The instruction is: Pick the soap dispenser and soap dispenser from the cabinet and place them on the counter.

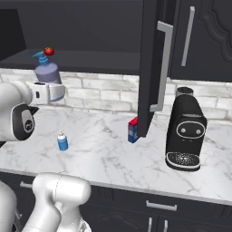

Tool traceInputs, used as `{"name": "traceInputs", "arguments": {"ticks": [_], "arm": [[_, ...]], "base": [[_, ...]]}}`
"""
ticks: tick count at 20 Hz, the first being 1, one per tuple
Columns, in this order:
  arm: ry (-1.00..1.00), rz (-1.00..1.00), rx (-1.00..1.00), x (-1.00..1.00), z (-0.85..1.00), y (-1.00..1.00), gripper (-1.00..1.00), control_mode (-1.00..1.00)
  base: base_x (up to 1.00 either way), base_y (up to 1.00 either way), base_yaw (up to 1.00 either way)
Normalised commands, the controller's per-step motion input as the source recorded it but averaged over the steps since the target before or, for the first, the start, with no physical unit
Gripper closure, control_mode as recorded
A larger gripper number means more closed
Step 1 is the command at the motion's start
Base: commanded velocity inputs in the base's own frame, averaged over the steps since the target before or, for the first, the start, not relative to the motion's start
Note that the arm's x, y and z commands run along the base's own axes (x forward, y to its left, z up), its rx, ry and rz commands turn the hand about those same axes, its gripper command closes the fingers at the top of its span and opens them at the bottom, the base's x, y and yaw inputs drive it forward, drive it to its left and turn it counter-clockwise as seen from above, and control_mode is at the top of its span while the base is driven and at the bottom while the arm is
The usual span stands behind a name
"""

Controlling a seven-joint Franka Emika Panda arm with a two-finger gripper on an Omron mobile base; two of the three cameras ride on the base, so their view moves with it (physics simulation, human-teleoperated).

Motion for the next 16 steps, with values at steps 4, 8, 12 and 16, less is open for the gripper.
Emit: {"name": "traceInputs", "arguments": {"ticks": [4, 8, 12, 16], "arm": [[-0.04, -0.06, 0.0, -0.26, -0.59, -0.04, 1.0, -1.0], [-0.02, -0.03, 0.01, -0.19, -0.59, -0.05, 1.0, -1.0], [-0.01, -0.04, 0.0, -0.04, -0.62, -0.1, 1.0, -1.0], [-0.01, -0.04, 0.0, -0.04, -0.62, -0.12, 1.0, -1.0]], "base": [[0.0, 0.0, 0.0], [0.0, 0.0, 0.0], [0.0, 0.0, 0.0], [0.0, 0.0, 0.0]]}}
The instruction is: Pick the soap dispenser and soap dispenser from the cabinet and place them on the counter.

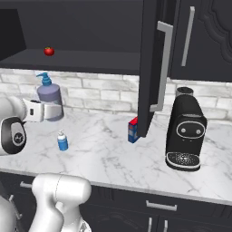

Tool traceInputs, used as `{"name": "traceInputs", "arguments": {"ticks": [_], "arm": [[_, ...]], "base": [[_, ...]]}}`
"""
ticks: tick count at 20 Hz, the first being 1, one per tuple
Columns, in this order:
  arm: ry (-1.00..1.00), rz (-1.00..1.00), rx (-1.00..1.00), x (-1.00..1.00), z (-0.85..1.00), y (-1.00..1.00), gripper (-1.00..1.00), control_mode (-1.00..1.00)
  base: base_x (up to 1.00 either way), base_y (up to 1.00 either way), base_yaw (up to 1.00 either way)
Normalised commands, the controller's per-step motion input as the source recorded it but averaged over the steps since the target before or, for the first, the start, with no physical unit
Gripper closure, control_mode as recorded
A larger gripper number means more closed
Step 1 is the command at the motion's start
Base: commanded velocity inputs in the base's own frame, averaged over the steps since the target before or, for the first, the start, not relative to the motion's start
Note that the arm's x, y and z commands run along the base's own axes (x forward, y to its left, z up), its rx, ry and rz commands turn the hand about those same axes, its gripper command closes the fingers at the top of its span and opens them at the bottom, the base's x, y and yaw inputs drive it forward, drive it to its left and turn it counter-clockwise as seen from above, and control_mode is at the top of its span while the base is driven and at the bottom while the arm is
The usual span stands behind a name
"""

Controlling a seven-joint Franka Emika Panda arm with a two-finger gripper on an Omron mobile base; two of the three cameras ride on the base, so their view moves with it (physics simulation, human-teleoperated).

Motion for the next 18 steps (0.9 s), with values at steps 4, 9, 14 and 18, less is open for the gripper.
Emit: {"name": "traceInputs", "arguments": {"ticks": [4, 9, 14, 18], "arm": [[-0.01, -0.03, 0.01, 0.02, -0.54, -0.2, 1.0, -1.0], [0.04, 0.0, 0.05, 0.24, -0.46, -0.3, 1.0, -1.0], [0.03, 0.0, 0.06, 0.41, -0.43, -0.28, 1.0, -1.0], [-0.02, 0.02, 0.03, 0.4, -0.46, -0.13, 1.0, -1.0]], "base": [[0.0, 0.0, 0.0], [0.0, 0.0, 0.0], [0.0, 0.0, 0.0], [0.0, 0.0, 0.0]]}}
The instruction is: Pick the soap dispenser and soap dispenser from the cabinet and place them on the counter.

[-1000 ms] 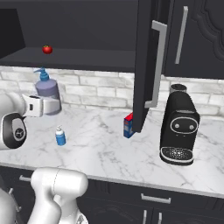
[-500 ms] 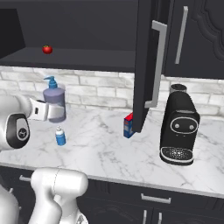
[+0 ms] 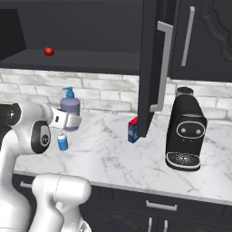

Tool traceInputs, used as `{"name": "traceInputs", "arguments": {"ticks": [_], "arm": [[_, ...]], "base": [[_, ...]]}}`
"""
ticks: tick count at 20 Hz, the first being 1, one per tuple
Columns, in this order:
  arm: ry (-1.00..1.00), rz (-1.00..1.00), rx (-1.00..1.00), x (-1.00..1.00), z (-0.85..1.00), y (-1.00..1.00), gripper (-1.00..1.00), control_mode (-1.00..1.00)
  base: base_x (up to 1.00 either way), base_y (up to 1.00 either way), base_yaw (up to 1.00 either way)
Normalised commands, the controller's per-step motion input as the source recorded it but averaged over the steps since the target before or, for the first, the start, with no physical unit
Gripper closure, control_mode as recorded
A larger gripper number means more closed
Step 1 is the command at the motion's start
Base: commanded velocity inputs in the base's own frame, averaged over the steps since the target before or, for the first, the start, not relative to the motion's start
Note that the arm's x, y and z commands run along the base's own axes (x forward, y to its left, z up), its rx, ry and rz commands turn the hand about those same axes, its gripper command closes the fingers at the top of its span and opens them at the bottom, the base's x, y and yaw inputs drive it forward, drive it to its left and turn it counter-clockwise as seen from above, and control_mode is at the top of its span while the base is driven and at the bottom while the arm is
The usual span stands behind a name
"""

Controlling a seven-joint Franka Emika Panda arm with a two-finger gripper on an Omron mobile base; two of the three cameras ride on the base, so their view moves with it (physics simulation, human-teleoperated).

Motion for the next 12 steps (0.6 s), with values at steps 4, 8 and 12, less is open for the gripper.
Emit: {"name": "traceInputs", "arguments": {"ticks": [4, 8, 12], "arm": [[-0.14, 0.06, 0.0, 0.29, -0.52, -0.05, 1.0, -1.0], [-0.12, 0.08, -0.02, 0.37, -0.54, -0.07, 1.0, -1.0], [-0.1, 0.08, -0.03, 0.39, -0.54, -0.09, 1.0, -1.0]], "base": [[0.0, 0.0, 0.0], [0.0, 0.0, 0.0], [0.0, 0.0, 0.0]]}}
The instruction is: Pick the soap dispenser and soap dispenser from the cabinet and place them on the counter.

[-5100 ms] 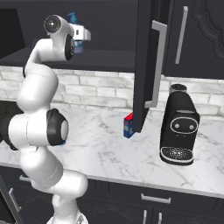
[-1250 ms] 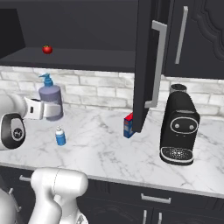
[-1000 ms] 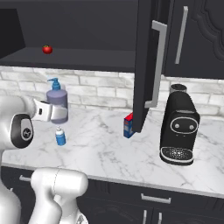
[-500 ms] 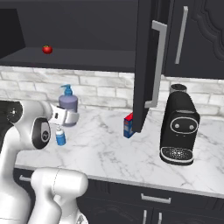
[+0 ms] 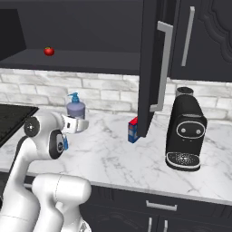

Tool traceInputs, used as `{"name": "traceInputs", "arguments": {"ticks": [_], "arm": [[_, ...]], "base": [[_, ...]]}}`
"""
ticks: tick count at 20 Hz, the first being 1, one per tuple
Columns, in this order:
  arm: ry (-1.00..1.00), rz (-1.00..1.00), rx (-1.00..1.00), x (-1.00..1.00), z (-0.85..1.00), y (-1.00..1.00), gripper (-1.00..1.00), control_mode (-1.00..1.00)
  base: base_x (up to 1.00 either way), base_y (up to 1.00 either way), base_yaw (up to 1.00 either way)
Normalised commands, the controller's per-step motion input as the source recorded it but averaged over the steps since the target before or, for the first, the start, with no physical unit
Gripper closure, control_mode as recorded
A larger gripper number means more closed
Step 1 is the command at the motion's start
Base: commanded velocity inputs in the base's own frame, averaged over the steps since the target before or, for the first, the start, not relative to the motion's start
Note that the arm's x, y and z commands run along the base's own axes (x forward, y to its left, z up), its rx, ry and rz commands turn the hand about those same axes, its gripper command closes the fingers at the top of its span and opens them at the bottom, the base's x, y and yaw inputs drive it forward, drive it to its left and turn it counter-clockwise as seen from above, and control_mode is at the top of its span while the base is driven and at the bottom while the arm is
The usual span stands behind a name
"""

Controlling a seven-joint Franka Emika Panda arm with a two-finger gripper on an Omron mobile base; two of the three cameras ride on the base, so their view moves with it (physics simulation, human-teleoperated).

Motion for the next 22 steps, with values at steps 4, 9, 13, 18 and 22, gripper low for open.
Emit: {"name": "traceInputs", "arguments": {"ticks": [4, 9, 13, 18, 22], "arm": [[-0.06, 0.12, -0.05, 0.33, -0.54, -0.11, 1.0, -1.0], [-0.06, 0.21, -0.08, 0.17, -0.52, -0.02, 1.0, -1.0], [-0.04, 0.22, -0.05, 0.11, -0.54, -0.07, 1.0, -1.0], [-0.02, 0.2, -0.03, 0.11, -0.45, -0.15, 1.0, -1.0], [-0.01, 0.1, -0.05, 0.11, -0.23, -0.11, 1.0, -1.0]], "base": [[0.0, 0.0, 0.0], [0.0, 0.0, 0.0], [0.0, 0.0, 0.0], [0.0, 0.0, 0.0], [0.0, 0.0, 0.0]]}}
